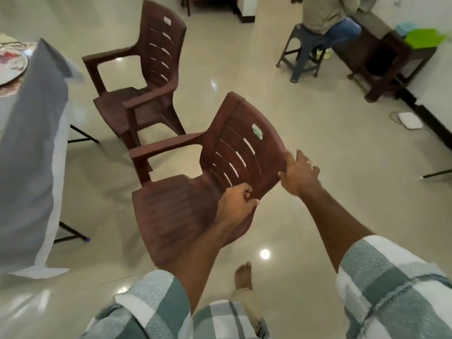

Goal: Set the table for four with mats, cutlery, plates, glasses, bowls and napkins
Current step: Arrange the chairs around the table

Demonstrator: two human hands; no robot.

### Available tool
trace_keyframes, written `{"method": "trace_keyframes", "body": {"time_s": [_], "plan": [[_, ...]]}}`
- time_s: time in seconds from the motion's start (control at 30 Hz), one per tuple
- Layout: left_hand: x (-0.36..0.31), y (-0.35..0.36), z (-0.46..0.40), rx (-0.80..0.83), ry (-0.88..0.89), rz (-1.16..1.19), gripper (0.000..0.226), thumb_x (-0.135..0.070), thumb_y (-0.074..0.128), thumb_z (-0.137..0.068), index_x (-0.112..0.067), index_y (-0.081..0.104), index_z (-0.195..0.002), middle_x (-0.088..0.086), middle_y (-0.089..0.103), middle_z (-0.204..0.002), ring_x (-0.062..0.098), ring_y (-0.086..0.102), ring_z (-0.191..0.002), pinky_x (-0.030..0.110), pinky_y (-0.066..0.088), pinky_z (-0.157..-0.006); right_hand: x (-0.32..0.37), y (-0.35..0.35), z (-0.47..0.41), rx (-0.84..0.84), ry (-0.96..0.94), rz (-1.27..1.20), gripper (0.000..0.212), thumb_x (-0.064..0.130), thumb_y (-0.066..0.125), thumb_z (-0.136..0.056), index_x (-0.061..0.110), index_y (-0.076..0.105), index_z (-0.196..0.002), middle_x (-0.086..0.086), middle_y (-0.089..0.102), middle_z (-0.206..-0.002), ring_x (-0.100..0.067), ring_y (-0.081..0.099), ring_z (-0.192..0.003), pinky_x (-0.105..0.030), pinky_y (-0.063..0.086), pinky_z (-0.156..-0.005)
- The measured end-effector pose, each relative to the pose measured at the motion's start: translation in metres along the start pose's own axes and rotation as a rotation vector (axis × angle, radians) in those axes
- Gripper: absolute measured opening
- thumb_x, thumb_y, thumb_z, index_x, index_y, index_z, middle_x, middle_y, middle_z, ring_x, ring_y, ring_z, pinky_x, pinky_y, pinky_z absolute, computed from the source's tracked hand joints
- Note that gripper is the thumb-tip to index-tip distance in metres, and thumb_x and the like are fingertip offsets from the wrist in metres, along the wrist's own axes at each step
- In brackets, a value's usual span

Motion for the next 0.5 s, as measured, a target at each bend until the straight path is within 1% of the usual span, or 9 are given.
{"method": "trace_keyframes", "body": {"time_s": [0.07, 0.13, 0.23, 0.3, 0.33, 0.37, 0.4, 0.43, 0.5], "plan": [[-0.029, 0.014, -0.027, 0.037, -0.005, -0.025, 0.055, -0.050, 0.079, -0.077, -0.029, 0.060, -0.125, -0.009, 0.067, -0.118, 0.015, 0.064, -0.106, 0.042, 0.056, -0.092, -0.010, 0.003, -0.028, 0.069, -0.025, -0.131, 0.051, 0.026, 0.057, -0.096, 0.018, 0.033, -0.139, -0.017, 0.048, -0.138, -0.041, 0.053, -0.122, -0.054, 0.045, -0.099], [-0.057, 0.022, -0.058, 0.062, -0.008, -0.073, 0.074, -0.055, 0.077, -0.076, -0.028, 0.048, -0.138, -0.005, 0.060, -0.132, 0.020, 0.059, -0.120, 0.045, 0.053, -0.098, -0.013, 0.000, -0.054, 0.089, -0.038, -0.237, 0.034, 0.018, 0.053, -0.095, 0.013, 0.046, -0.128, -0.019, 0.064, -0.120, -0.042, 0.062, -0.106, -0.048, 0.053, -0.091], [-0.078, 0.019, -0.090, 0.044, -0.082, -0.075, 0.090, -0.068, 0.073, -0.065, -0.032, 0.039, -0.141, -0.002, 0.058, -0.134, 0.026, 0.059, -0.122, 0.047, 0.052, -0.099, -0.018, -0.010, -0.091, 0.083, -0.049, -0.265, 0.030, 0.014, 0.051, -0.094, 0.013, 0.068, -0.118, -0.016, 0.071, -0.108, -0.037, 0.067, -0.097, -0.043, 0.058, -0.089], [-0.080, 0.020, -0.104, 0.029, -0.143, -0.065, 0.095, -0.073, 0.072, -0.065, -0.032, 0.035, -0.142, -0.001, 0.056, -0.137, 0.027, 0.058, -0.124, 0.046, 0.050, -0.101, -0.021, -0.015, -0.120, 0.135, -0.109, -0.295, 0.023, 0.016, 0.053, -0.094, 0.010, 0.073, -0.103, -0.011, 0.075, -0.091, -0.028, 0.072, -0.078, -0.040, 0.061, -0.077], [-0.080, 0.024, -0.109, 0.019, -0.168, -0.065, 0.097, -0.074, 0.071, -0.066, -0.031, 0.033, -0.144, 0.000, 0.054, -0.140, 0.028, 0.056, -0.126, 0.047, 0.049, -0.102, -0.022, -0.015, -0.133, 0.188, -0.171, -0.281, 0.021, 0.018, 0.054, -0.095, 0.009, 0.073, -0.093, -0.009, 0.074, -0.079, -0.022, 0.072, -0.066, -0.037, 0.062, -0.069], [-0.079, 0.026, -0.114, -0.001, -0.199, -0.060, 0.099, -0.077, 0.068, -0.067, -0.031, 0.030, -0.146, 0.001, 0.052, -0.143, 0.029, 0.054, -0.128, 0.049, 0.047, -0.104, -0.018, -0.017, -0.148, 0.243, -0.269, -0.231, 0.024, 0.022, 0.054, -0.097, 0.009, 0.071, -0.086, -0.007, 0.073, -0.072, -0.020, 0.070, -0.057, -0.036, 0.061, -0.064], [-0.079, 0.030, -0.119, -0.014, -0.220, -0.061, 0.102, -0.080, 0.064, -0.068, -0.031, 0.027, -0.148, 0.001, 0.049, -0.146, 0.030, 0.052, -0.131, 0.051, 0.045, -0.106, -0.013, -0.019, -0.162, 0.275, -0.375, -0.152, 0.027, 0.025, 0.053, -0.098, 0.011, 0.070, -0.083, -0.007, 0.073, -0.072, -0.020, 0.069, -0.057, -0.036, 0.060, -0.063], [-0.080, 0.032, -0.126, -0.023, -0.245, -0.078, 0.105, -0.083, 0.061, -0.068, -0.030, 0.023, -0.151, 0.002, 0.046, -0.149, 0.030, 0.049, -0.134, 0.053, 0.043, -0.108, -0.002, -0.024, -0.177, 0.262, -0.490, -0.075, 0.027, 0.027, 0.052, -0.098, 0.013, 0.069, -0.084, -0.006, 0.073, -0.077, -0.023, 0.069, -0.063, -0.036, 0.058, -0.065], [-0.083, 0.039, -0.143, -0.036, -0.281, -0.120, 0.112, -0.086, 0.058, -0.068, -0.026, 0.018, -0.154, 0.004, 0.040, -0.152, 0.032, 0.046, -0.136, 0.056, 0.040, -0.109, 0.025, -0.033, -0.202, 0.174, -0.725, 0.029, 0.020, 0.030, 0.052, -0.093, 0.019, 0.069, -0.097, -0.003, 0.071, -0.087, -0.028, 0.066, -0.079, -0.035, 0.053, -0.072]]}}
Point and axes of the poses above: each hand's wrist, its own z-axis away from the middle knuckle, its own y-axis out of the palm, x = y × z, the point moved 7 cm from there along -z, towards the middle knuckle
